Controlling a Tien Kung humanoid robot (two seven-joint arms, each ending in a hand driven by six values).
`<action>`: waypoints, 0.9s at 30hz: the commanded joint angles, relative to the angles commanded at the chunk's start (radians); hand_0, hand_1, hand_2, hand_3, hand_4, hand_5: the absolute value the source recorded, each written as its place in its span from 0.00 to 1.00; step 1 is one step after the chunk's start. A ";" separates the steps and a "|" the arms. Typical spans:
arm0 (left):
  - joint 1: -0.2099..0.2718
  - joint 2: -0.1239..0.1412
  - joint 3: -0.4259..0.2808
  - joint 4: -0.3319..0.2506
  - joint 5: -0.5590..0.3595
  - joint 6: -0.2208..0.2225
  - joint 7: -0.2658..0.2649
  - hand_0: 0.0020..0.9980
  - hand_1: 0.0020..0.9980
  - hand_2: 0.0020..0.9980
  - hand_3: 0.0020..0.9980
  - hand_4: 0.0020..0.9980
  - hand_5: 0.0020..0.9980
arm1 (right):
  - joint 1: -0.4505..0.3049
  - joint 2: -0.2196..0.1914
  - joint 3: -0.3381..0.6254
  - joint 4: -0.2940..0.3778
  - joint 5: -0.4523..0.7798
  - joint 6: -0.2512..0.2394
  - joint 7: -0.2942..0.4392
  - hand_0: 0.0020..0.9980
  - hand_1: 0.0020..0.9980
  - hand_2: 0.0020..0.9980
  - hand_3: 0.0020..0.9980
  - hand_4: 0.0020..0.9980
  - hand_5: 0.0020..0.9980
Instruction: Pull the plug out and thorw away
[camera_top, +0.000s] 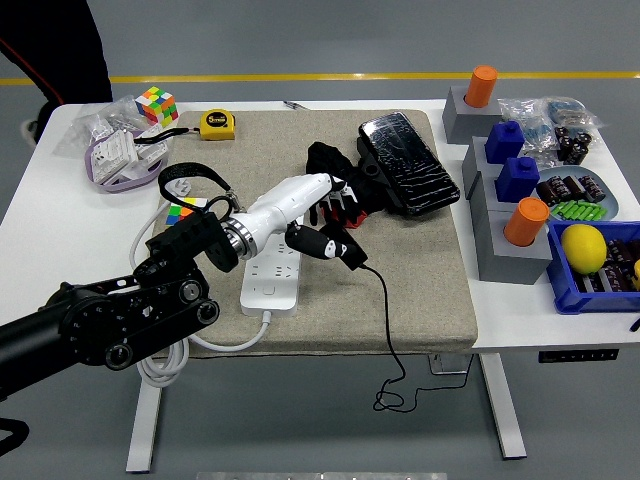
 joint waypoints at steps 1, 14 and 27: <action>0.001 -0.006 0.010 0.007 -0.016 0.016 -0.013 0.29 0.39 0.46 0.55 0.73 0.00 | 0.000 0.000 -0.001 0.000 0.000 0.000 0.000 0.62 0.67 0.69 0.62 0.97 0.41; -0.008 -0.052 0.096 0.087 -0.163 0.038 -0.081 0.66 0.67 0.60 0.66 0.95 0.08 | 0.001 -0.004 -0.019 -0.002 0.005 0.001 0.000 0.62 0.67 0.69 0.62 0.97 0.40; -0.005 -0.045 0.087 0.096 -0.164 0.003 -0.053 0.79 0.86 0.86 0.88 1.00 0.25 | -0.001 -0.005 -0.025 -0.001 0.008 0.000 0.000 0.62 0.67 0.69 0.62 0.97 0.40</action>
